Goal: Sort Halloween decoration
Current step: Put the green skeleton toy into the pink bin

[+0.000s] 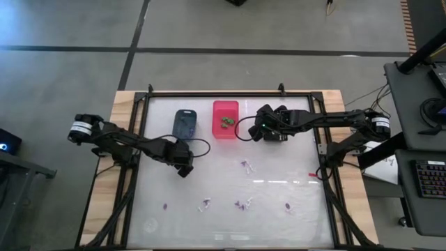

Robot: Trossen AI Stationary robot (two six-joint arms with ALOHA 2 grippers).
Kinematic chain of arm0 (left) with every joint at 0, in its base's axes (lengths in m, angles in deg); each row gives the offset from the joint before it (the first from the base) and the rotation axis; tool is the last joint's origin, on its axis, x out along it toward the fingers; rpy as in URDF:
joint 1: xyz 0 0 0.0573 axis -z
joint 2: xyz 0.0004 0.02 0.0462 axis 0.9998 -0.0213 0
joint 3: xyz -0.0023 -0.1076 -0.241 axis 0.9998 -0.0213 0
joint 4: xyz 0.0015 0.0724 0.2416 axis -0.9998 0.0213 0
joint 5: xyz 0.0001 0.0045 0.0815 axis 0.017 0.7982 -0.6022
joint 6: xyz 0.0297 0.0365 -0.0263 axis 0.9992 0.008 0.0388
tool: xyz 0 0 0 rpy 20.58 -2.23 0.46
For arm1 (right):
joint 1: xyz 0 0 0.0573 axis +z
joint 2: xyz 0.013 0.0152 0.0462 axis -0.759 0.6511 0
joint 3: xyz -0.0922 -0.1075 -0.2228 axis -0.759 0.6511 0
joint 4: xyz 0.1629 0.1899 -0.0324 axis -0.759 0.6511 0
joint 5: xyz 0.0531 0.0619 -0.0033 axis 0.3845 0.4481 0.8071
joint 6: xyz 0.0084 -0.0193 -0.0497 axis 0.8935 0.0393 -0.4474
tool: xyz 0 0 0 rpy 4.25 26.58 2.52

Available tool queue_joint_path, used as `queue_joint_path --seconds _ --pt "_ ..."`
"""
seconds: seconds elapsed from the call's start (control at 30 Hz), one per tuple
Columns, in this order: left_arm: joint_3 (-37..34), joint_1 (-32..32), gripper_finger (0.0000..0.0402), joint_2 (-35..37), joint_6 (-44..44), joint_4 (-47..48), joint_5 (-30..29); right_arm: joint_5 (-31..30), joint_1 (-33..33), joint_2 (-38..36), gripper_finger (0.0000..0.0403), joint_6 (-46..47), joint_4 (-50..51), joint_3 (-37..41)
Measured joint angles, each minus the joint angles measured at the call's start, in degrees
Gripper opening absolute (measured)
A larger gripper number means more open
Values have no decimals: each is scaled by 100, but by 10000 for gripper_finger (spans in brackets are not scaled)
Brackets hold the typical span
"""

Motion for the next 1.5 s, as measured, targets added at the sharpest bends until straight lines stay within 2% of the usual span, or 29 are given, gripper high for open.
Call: queue_joint_path --seconds 0.3,0.63,0.8,1.07,1.27,1.5 --pt "-40 0 12 331 2 54 134 0 0 0 109 -1 1 0" --pt "112 149 6 932 493 76 269 0 0 0 113 -1 0 0" --pt "412 199 6 1320 1386 -109 263 0 1 0 107 -1 1 0" --pt "995 -7 6 1613 3126 -1174 198 0 0 -2 111 -1 0 0" --pt "1415 -437 6 1301 4231 -1808 -261 0 1 -2 107 -30 -11 0" --pt "1930 -1233 6 582 4938 -2099 -260 2 1 0 100 -71 -21 0"
